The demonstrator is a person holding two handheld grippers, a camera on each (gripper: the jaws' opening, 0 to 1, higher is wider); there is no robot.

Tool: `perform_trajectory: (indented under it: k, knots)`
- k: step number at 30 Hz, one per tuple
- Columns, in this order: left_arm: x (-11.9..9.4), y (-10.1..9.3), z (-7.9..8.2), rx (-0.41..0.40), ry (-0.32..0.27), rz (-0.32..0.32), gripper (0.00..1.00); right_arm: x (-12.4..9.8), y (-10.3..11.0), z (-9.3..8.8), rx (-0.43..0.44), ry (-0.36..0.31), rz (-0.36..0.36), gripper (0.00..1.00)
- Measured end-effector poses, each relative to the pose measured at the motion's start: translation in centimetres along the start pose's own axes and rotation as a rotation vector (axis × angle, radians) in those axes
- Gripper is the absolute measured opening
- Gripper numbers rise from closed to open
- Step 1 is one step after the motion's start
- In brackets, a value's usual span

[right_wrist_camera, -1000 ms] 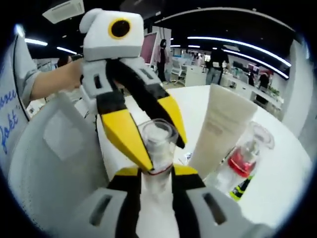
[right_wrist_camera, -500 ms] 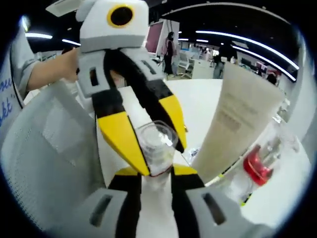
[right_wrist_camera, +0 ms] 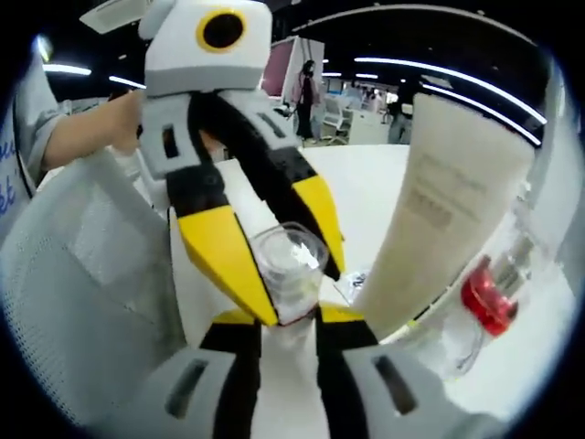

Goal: Arrange the skincare products in the storage area until every visible bottle or jar stands upright without overlapping.

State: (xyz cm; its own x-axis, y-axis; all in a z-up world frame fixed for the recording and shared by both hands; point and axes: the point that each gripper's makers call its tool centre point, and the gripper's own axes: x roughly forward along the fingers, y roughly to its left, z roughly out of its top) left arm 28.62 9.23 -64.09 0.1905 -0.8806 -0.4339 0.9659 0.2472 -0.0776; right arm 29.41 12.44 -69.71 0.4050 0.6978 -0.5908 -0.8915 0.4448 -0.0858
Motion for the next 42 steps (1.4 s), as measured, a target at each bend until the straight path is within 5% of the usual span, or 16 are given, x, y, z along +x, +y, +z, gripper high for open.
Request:
perform_trajectory:
  k: [7,25,42]
  knots:
    - [-0.1,0.7,-0.6,0.033,0.033,0.033,0.26,0.1,0.2,0.1,0.004,-0.004,-0.003,0.23]
    - [-0.6,1.1,-2.5,0.052,0.133,0.065,0.28,0.0,0.4,-0.4,-0.019,0.024,0.004,0.26]
    - [-0.3,1.9,-4.8,0.015,0.256,0.129,0.27,-2.5,0.2,-0.6,-0.035,0.053,-0.027,0.26]
